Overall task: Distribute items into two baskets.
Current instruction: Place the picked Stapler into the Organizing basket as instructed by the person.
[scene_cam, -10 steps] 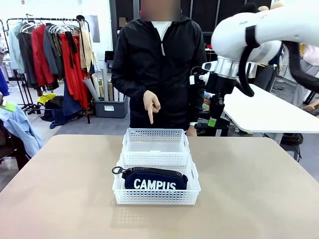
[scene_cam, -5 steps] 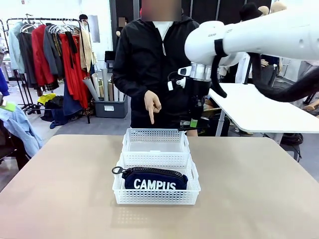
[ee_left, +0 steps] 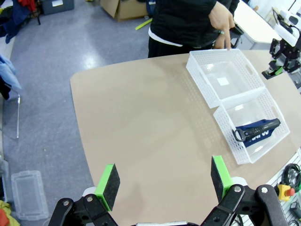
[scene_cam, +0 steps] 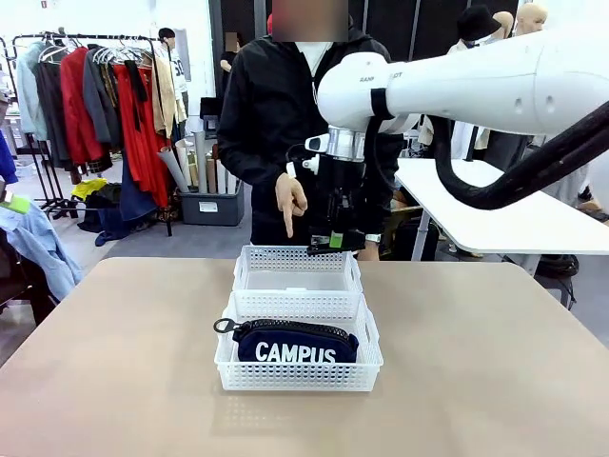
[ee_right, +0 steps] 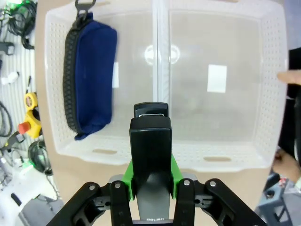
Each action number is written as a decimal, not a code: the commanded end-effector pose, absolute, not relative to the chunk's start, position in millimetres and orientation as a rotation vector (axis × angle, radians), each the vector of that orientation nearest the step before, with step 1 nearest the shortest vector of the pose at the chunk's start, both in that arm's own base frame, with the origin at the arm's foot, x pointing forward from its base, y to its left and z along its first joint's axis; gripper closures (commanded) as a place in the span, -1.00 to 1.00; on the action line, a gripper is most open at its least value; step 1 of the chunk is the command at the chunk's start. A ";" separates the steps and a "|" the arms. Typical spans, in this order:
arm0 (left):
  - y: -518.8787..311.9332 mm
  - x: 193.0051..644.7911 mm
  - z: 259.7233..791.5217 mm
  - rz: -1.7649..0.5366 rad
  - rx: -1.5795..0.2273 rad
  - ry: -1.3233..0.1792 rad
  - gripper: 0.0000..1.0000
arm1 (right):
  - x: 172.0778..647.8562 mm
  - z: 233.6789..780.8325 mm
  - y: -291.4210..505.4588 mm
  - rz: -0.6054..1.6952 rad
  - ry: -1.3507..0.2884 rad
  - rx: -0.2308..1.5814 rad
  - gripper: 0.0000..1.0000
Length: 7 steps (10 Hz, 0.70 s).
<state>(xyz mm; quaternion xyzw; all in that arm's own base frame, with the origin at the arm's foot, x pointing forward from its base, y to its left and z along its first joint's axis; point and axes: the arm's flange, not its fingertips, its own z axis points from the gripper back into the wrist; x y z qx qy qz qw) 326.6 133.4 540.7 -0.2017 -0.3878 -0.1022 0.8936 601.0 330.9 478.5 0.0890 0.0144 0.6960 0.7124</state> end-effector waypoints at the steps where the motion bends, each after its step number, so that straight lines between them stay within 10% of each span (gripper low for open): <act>1: 131.6 326.4 541.3 -0.208 -0.429 -0.806 -1.00 | 614.5 472.6 347.1 1.495 0.004 0.209 1.00; 7: 131.6 326.4 541.3 -0.208 -0.429 -0.806 -1.00 | 629.3 426.9 373.7 1.549 -0.155 0.190 1.00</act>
